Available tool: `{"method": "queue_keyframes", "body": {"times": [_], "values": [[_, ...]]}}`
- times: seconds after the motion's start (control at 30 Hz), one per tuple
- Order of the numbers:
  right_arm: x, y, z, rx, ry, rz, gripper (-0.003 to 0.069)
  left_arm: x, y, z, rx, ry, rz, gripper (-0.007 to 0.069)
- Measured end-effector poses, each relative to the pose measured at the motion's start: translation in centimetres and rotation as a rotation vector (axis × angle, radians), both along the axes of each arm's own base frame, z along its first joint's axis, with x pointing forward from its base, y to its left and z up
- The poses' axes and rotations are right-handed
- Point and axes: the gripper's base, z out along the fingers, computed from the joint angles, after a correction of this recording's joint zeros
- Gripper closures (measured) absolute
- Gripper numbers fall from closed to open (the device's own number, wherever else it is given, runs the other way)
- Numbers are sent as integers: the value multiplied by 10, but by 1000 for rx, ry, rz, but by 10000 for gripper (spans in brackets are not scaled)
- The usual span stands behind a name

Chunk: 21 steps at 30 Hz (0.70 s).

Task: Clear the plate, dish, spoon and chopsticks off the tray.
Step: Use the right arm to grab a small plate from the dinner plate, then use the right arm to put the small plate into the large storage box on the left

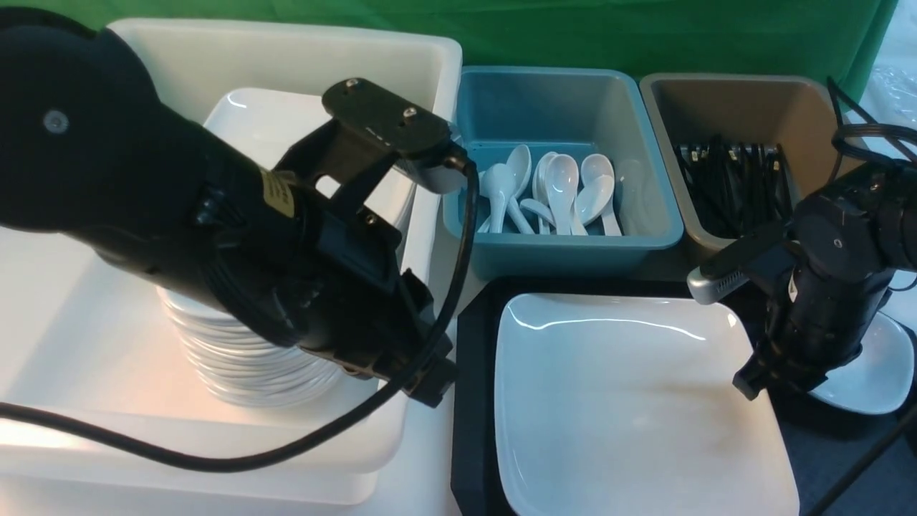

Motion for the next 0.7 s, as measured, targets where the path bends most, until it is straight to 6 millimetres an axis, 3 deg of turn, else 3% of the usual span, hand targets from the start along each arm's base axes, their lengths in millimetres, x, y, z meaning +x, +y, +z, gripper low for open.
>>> {"method": "queue_keyframes", "body": {"times": [0.13,0.23,0.37,0.47,0.5,0.7], "values": [[-7,1,22,14,-38,-6,540,1,-1,1,-15,-6,20,617],[-19,2,55,78,-123,-31,587,5,-2,4,-52,-34,53,617],[-44,4,103,216,-244,-67,592,13,-6,11,-133,-117,91,617],[-56,4,123,278,-303,-54,592,16,-8,15,-180,-170,99,617],[-69,6,143,361,-366,-40,592,19,-11,20,-227,-223,96,617],[-98,28,194,705,-477,96,592,27,-14,33,-303,-384,81,617]]}}
